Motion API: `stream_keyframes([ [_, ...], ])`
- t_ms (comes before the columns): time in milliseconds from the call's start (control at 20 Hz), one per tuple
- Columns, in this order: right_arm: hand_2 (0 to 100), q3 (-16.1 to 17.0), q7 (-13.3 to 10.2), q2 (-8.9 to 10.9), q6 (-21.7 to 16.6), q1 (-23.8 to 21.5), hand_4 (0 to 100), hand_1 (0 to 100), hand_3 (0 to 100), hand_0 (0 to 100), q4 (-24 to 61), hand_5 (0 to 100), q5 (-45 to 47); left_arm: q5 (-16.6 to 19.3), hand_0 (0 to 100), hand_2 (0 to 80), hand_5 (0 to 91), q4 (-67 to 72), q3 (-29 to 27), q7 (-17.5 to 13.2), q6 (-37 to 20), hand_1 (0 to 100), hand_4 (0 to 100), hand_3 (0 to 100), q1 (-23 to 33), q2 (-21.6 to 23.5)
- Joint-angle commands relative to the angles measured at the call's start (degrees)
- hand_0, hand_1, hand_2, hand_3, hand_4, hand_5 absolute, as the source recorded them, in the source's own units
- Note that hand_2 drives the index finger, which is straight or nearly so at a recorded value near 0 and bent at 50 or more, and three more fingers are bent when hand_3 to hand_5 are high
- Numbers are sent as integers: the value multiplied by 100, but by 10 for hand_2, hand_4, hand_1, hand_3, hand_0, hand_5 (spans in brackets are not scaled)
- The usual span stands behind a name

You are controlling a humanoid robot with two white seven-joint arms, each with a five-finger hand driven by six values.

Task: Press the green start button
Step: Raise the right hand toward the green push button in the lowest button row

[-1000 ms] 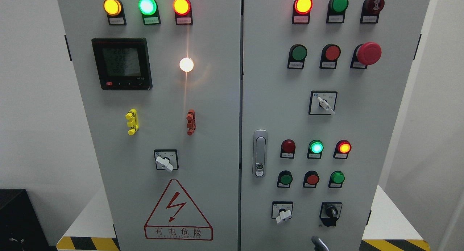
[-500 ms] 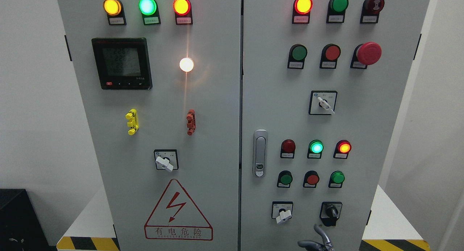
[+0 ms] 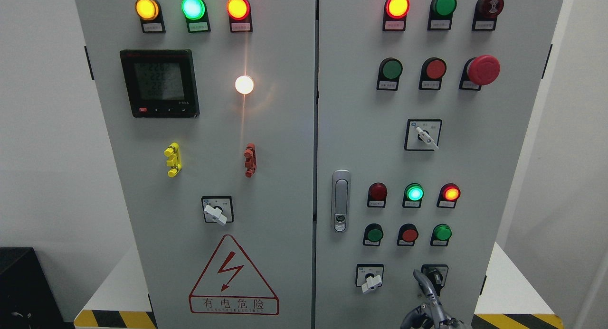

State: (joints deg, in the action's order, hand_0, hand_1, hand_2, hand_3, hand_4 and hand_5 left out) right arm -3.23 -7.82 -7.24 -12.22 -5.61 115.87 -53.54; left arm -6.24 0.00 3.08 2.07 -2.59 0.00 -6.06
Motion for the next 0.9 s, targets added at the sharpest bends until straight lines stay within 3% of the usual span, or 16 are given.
stream_keyframes([
  [0, 0, 314, -53, -14, -52, 393, 903, 310, 958, 235, -503, 1000, -1000, 0, 120, 0, 0, -158, 0, -4, 4, 556, 0, 0, -132, -1],
  [850, 0, 77, -115, -32, -44, 1351, 912, 299, 970, 262, -1821, 1000, -1537, 0, 120, 0, 0, -158, 0, -4, 4, 556, 0, 0, -132, -1],
])
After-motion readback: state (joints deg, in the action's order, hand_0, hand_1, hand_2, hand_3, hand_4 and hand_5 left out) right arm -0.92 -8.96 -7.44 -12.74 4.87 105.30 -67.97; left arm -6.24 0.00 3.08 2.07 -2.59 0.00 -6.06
